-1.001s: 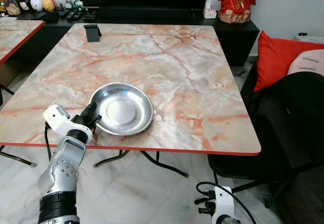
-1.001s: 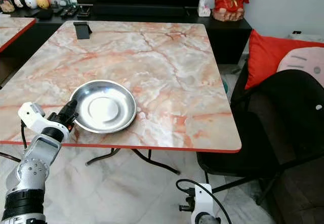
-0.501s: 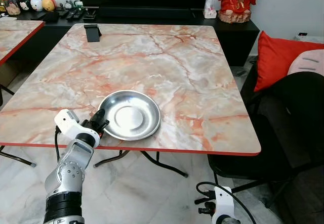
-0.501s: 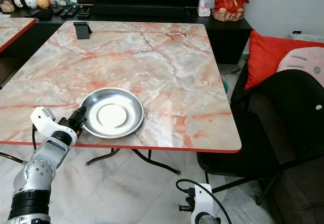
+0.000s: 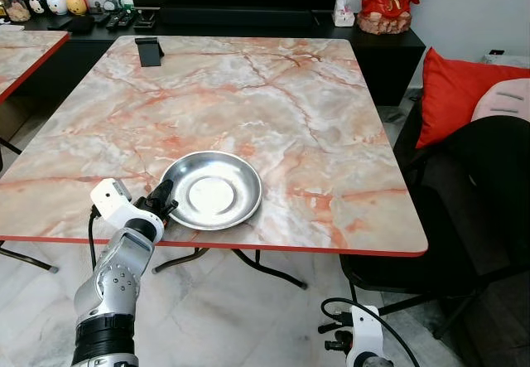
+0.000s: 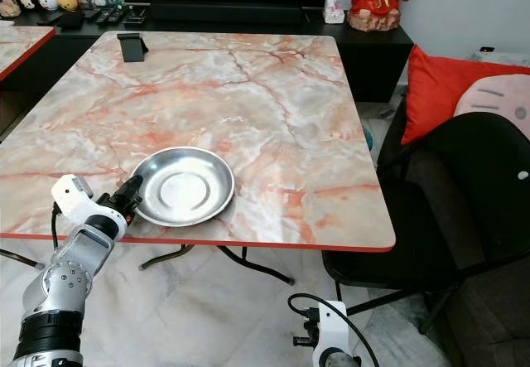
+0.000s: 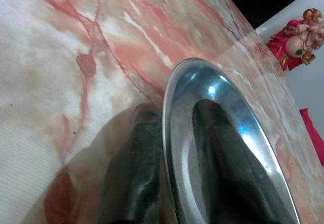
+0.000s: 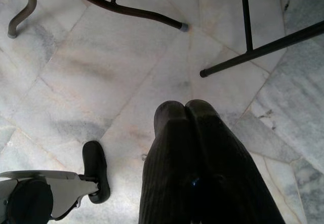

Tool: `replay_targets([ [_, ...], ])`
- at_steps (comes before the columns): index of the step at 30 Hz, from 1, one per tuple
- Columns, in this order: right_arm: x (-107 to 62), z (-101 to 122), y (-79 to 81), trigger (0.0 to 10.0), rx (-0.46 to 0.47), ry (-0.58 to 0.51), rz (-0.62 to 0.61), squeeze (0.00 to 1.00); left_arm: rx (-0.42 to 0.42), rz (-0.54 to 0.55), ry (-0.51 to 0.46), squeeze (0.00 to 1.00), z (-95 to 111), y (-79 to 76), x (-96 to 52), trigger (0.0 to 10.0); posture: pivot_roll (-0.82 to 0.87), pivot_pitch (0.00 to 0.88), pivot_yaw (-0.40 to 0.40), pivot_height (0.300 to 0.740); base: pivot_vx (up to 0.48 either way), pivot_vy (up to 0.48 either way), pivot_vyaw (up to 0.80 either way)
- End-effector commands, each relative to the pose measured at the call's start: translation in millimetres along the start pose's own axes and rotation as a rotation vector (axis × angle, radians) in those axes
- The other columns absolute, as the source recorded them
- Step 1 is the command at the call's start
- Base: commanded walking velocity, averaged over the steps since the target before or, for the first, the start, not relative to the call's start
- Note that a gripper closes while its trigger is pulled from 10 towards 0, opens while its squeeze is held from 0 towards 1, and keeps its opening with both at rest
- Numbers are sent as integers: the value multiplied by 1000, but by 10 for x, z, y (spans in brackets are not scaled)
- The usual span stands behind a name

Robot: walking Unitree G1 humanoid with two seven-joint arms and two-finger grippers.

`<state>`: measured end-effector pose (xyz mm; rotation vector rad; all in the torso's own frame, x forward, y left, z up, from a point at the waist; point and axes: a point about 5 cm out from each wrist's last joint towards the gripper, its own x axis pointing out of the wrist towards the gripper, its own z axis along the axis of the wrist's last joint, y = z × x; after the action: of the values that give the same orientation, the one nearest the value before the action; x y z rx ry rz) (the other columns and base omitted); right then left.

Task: Setting the table

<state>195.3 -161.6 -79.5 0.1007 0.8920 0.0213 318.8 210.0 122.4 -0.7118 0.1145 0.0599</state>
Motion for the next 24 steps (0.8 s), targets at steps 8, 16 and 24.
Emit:
replay_targets([
  [8,-4,-28,-4,10000,-4,17,2,0,210,1,-2,671,36,-24,-5,10000,8,62,-15,740,0,0,0],
  [16,-3,-27,-1,10000,-2,17,4,0,494,-10,-70,0,120,-126,-6,10000,9,61,-14,740,0,0,0],
  [24,-3,-25,1,10000,-2,15,6,0,795,-23,-337,0,416,-293,-112,10000,8,61,-13,740,0,0,0],
])
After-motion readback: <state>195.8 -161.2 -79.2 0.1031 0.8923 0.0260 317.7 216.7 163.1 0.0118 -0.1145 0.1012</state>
